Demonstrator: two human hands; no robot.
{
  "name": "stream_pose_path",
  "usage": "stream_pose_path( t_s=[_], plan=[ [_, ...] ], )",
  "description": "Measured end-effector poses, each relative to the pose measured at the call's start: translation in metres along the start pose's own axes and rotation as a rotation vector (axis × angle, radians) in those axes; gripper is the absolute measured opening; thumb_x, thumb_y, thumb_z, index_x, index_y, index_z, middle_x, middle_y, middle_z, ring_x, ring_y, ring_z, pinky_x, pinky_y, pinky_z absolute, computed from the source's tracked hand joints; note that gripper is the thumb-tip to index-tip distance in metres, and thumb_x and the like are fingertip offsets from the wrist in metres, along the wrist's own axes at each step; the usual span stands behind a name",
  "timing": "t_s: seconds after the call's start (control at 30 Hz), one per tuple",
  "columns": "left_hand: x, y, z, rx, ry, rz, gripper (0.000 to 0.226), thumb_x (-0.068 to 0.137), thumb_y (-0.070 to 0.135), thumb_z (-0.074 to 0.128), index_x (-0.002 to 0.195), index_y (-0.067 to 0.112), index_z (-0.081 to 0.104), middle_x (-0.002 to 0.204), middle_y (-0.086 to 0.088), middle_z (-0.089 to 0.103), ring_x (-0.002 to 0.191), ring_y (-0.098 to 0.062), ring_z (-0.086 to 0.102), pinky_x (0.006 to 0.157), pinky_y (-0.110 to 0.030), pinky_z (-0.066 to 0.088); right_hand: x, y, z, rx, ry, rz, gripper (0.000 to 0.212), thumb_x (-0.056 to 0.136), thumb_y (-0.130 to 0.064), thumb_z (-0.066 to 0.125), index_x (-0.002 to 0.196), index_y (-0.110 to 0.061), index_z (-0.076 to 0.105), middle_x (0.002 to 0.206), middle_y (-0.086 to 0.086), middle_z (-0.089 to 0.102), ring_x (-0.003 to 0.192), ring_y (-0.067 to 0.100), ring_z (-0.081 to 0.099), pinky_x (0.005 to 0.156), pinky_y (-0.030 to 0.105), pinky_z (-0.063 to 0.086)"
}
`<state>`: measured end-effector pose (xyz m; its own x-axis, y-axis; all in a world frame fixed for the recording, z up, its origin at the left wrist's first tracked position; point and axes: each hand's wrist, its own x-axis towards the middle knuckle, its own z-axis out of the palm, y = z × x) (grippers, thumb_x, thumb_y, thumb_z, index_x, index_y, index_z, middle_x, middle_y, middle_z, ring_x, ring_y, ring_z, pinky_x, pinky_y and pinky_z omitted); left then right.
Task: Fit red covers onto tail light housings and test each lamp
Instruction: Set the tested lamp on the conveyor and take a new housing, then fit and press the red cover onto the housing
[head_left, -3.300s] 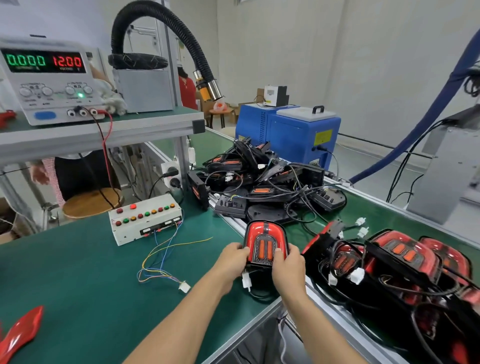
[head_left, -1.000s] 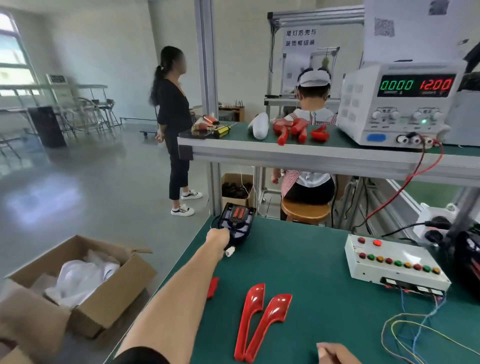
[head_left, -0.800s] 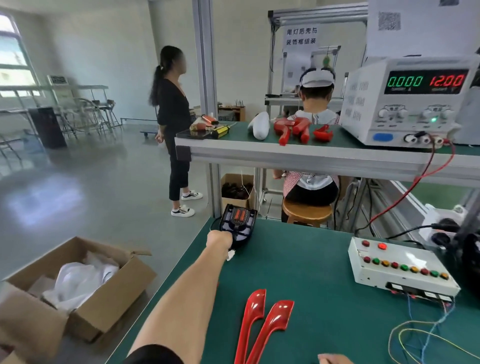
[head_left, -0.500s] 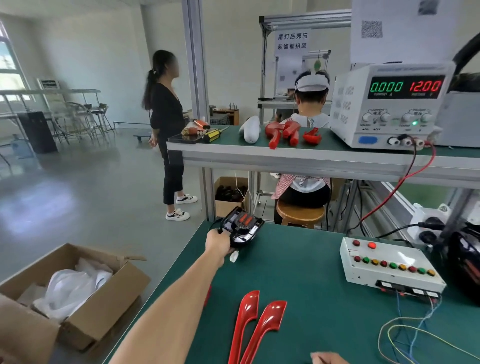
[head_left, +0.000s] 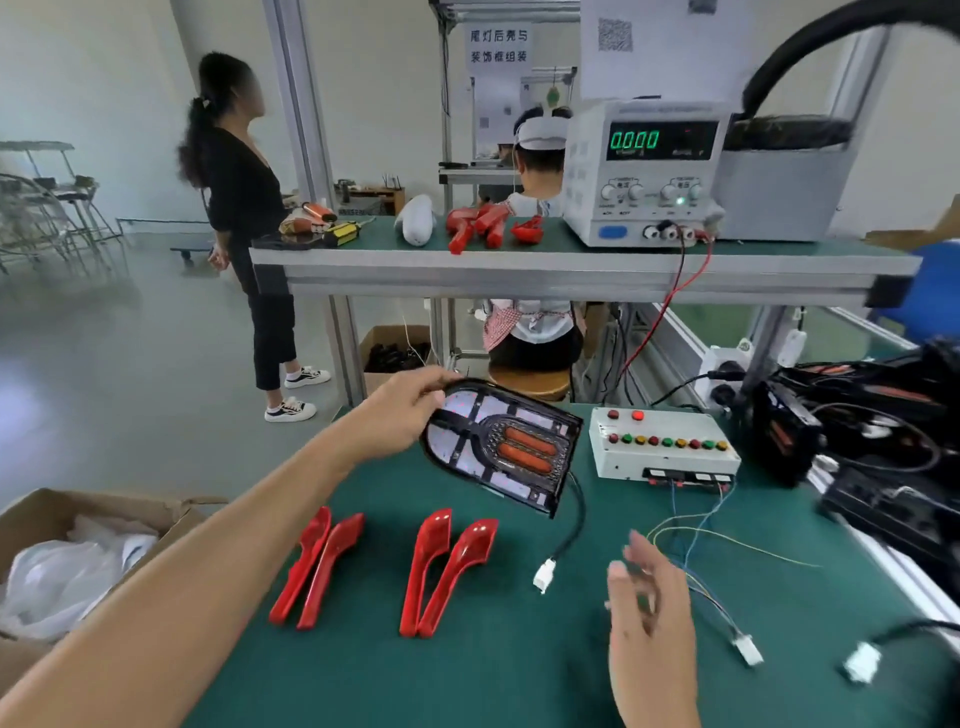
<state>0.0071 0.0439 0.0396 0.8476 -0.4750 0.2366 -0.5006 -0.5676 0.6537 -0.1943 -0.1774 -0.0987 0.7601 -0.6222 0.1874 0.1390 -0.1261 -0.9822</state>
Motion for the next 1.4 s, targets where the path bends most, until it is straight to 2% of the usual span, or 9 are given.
stream_pose_path(
  t_s=[0.1, 0.27, 0.47, 0.6, 0.73, 0.83, 1.07, 1.2, 1.4],
  plan=[
    [-0.015, 0.023, 0.013, 0.029, -0.143, 0.07, 0.035, 0.107, 0.009, 0.044, 0.137, 0.017, 0.06, 0.124, 0.005, 0.067, 0.114, -0.005, 0.061, 0.099, -0.021, 0.048, -0.006, -0.023, -0.021, -0.093, -0.012, -0.069, 0.049, 0.094, -0.052, 0.049, 0.141, -0.038, 0.049, 0.128, -0.028, 0.045, 0.124, -0.002, 0.049, 0.099, 0.031, 0.042],
    [-0.035, 0.047, 0.043, 0.163, -0.419, 0.176, 0.037, 0.107, 0.01, 0.044, 0.135, 0.022, 0.064, 0.13, 0.013, 0.066, 0.12, -0.005, 0.058, 0.104, -0.026, 0.045, -0.009, -0.041, -0.05, -0.467, -0.132, -0.199, 0.066, 0.093, -0.059, 0.038, 0.151, -0.026, 0.045, 0.151, -0.014, 0.04, 0.145, 0.006, 0.028, 0.12, 0.037, 0.026],
    [-0.047, 0.059, 0.079, 0.111, -0.558, 0.184, 0.038, 0.107, 0.006, 0.044, 0.136, 0.017, 0.066, 0.136, 0.006, 0.066, 0.126, -0.007, 0.057, 0.109, -0.022, 0.041, -0.02, -0.037, -0.061, -0.609, -0.384, -0.044, 0.026, 0.102, -0.048, 0.043, 0.121, -0.045, 0.061, 0.103, -0.022, 0.072, 0.106, 0.007, 0.065, 0.091, 0.03, 0.049],
    [-0.051, 0.055, 0.093, 0.002, -0.596, 0.122, 0.036, 0.107, 0.01, 0.046, 0.134, 0.019, 0.068, 0.134, 0.007, 0.067, 0.124, -0.005, 0.06, 0.106, -0.017, 0.044, -0.031, -0.029, -0.065, -0.593, -0.456, -0.033, 0.02, 0.102, -0.041, 0.047, 0.099, -0.057, 0.059, 0.09, -0.023, 0.072, 0.086, 0.0, 0.066, 0.08, 0.024, 0.052],
    [-0.058, 0.036, 0.109, -0.026, -0.464, -0.032, 0.031, 0.108, 0.031, 0.05, 0.128, 0.02, 0.071, 0.12, 0.011, 0.072, 0.101, 0.001, 0.067, 0.092, -0.018, 0.053, -0.036, -0.017, -0.066, -0.569, -0.395, -0.012, 0.025, 0.102, -0.036, 0.049, 0.083, -0.036, 0.066, 0.074, -0.013, 0.069, 0.072, 0.006, 0.059, 0.073, 0.025, 0.048],
    [-0.058, 0.016, 0.11, 0.302, -0.221, -0.107, 0.028, 0.104, 0.031, 0.054, 0.117, 0.014, 0.072, 0.115, -0.004, 0.071, 0.108, -0.023, 0.067, 0.097, -0.037, 0.051, -0.036, -0.009, -0.067, -0.589, -0.38, 0.03, 0.037, 0.103, -0.033, 0.048, 0.071, -0.019, 0.058, 0.063, -0.002, 0.06, 0.056, 0.008, 0.044, 0.062, 0.03, 0.043],
    [-0.07, -0.003, 0.119, 0.695, -0.321, -0.157, 0.055, 0.094, 0.048, 0.063, 0.142, 0.024, 0.053, 0.13, -0.008, 0.058, 0.128, -0.031, 0.046, 0.101, -0.044, 0.048, -0.017, -0.004, -0.063, -0.608, -0.477, 0.169, 0.044, 0.103, -0.033, 0.05, 0.068, -0.006, 0.05, 0.056, -0.007, 0.048, 0.055, 0.01, 0.038, 0.059, 0.032, 0.035],
    [-0.067, -0.006, 0.128, 0.758, -0.305, -0.188, 0.05, 0.096, 0.047, 0.061, 0.139, 0.021, 0.055, 0.126, -0.008, 0.061, 0.126, -0.03, 0.048, 0.095, -0.042, 0.048, -0.008, -0.006, -0.063, -0.58, -0.536, 0.254, 0.049, 0.103, -0.034, 0.051, 0.057, -0.019, 0.042, 0.052, -0.011, 0.036, 0.052, 0.009, 0.03, 0.058, 0.031, 0.026],
    [-0.066, -0.007, 0.132, 0.6, -0.217, -0.208, 0.028, 0.087, 0.029, 0.059, 0.109, 0.011, 0.053, 0.102, -0.008, 0.055, 0.104, -0.034, 0.057, 0.08, -0.039, 0.048, 0.006, -0.013, -0.064, -0.498, -0.655, 0.292, 0.047, 0.104, -0.035, 0.053, 0.08, 0.006, 0.057, 0.075, 0.002, 0.046, 0.072, 0.013, 0.04, 0.071, 0.033, 0.028]
  ],
)
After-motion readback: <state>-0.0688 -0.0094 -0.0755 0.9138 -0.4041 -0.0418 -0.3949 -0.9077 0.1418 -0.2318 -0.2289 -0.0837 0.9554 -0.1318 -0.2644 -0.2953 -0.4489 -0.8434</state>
